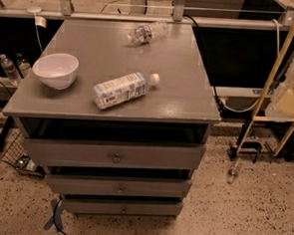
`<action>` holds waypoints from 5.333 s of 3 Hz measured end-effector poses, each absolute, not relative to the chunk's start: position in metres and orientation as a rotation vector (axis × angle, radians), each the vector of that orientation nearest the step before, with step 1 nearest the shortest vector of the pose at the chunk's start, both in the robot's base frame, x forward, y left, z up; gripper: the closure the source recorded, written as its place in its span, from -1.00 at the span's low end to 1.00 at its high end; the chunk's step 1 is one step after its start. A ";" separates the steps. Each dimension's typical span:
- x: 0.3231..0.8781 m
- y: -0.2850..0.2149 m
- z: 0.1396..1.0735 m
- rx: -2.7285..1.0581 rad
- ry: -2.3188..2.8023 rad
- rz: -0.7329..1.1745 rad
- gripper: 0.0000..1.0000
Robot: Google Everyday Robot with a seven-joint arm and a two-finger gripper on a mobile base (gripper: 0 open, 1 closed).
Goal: Place blue plastic bottle into white bowl
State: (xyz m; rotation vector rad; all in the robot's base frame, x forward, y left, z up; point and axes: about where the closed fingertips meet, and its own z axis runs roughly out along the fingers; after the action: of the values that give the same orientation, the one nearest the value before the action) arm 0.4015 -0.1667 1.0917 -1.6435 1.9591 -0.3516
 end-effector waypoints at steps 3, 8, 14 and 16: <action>0.509 0.012 1.051 -1.972 1.501 -0.095 -1.00; 0.625 0.031 0.895 -2.325 1.546 0.039 -1.00; 0.676 0.079 0.951 -2.234 1.329 -0.061 1.00; 0.683 0.143 0.954 -2.245 1.186 -0.090 1.00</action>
Offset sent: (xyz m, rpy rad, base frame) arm 0.1391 0.1953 -0.0523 0.1029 -0.0189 0.5531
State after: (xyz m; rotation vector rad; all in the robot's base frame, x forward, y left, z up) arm 0.6832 0.1425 0.9536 -2.2453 1.1864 -0.0899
